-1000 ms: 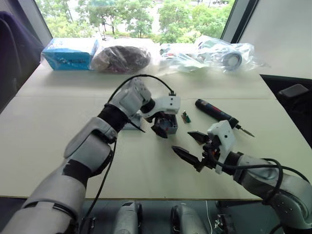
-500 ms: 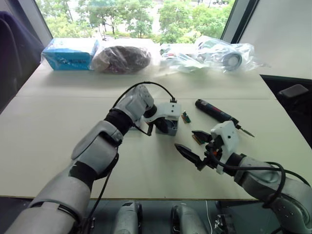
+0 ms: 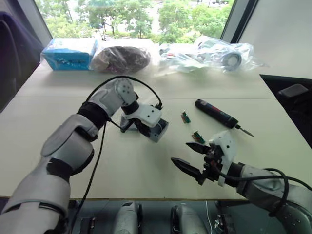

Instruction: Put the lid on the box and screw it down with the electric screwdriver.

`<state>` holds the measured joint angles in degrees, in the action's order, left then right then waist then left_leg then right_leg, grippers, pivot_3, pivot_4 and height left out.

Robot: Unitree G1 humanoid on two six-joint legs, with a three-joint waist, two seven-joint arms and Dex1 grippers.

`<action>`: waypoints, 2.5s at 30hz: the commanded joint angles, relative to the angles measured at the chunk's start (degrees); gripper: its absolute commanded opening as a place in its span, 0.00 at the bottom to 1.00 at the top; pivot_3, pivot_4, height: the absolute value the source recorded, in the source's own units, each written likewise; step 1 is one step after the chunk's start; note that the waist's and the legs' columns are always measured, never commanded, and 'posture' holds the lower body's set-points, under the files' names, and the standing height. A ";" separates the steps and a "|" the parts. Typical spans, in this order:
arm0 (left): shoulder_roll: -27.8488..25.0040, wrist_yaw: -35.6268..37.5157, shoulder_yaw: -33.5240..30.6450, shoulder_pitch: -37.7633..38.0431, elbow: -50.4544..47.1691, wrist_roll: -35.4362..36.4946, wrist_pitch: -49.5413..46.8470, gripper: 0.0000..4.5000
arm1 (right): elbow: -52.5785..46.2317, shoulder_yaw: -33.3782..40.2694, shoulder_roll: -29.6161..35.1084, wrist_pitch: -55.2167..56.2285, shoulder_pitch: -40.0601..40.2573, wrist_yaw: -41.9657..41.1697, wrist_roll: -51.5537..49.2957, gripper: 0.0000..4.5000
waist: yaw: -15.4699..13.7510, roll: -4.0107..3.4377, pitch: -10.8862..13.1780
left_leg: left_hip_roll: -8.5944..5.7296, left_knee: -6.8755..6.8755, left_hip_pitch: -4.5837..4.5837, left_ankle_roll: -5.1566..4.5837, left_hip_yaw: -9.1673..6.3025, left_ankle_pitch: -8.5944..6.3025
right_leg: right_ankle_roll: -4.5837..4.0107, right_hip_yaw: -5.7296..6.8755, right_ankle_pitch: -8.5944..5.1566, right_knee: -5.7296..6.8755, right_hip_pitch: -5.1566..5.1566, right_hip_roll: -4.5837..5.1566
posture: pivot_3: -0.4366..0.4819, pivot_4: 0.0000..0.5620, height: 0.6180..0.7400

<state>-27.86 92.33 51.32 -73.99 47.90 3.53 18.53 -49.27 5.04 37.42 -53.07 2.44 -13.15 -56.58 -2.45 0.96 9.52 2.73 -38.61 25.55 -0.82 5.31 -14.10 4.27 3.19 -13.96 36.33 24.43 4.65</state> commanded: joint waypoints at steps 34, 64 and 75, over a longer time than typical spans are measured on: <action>-15.58 -37.95 -22.22 -1.17 -19.36 15.14 -86.30 0.41 | 4.06 -7.20 12.48 1.74 -28.99 -12.07 -2.16 1.00 | 0.67 0.01 0.07 | 0.00 -0.58 0.10 -0.35 -0.04 -0.21 | 0.34 -0.04 0.00 0.27 -0.06 -0.01 | 0.48 0.27 1.00; 4.24 -53.55 -32.87 4.08 5.44 1.58 -83.52 0.17 | 1.10 -12.81 4.28 -4.76 -30.01 -9.32 13.29 1.00 | 0.30 0.03 0.03 | -0.07 -0.58 -0.14 -0.26 0.02 -0.18 | 0.52 -0.03 -0.13 0.82 -0.02 0.07 | 0.48 0.27 1.00; 4.13 -57.42 -45.47 4.72 1.82 3.45 -76.62 0.00 | 6.40 -4.90 -0.45 -4.16 -27.04 -8.45 9.20 1.00 | 0.23 -0.01 -0.05 | -0.07 -0.58 -0.17 -0.27 -0.02 -0.18 | 0.50 -0.02 -0.12 0.83 -0.09 0.13 | 0.48 0.27 1.00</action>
<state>-23.13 36.03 9.59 -69.53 52.34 5.26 -62.37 -44.15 -4.33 39.09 -58.66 -24.04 -22.65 -44.97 -2.22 0.95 9.47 2.66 -39.19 25.38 -1.09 5.29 -14.28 4.77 3.17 -14.07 37.16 24.34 4.77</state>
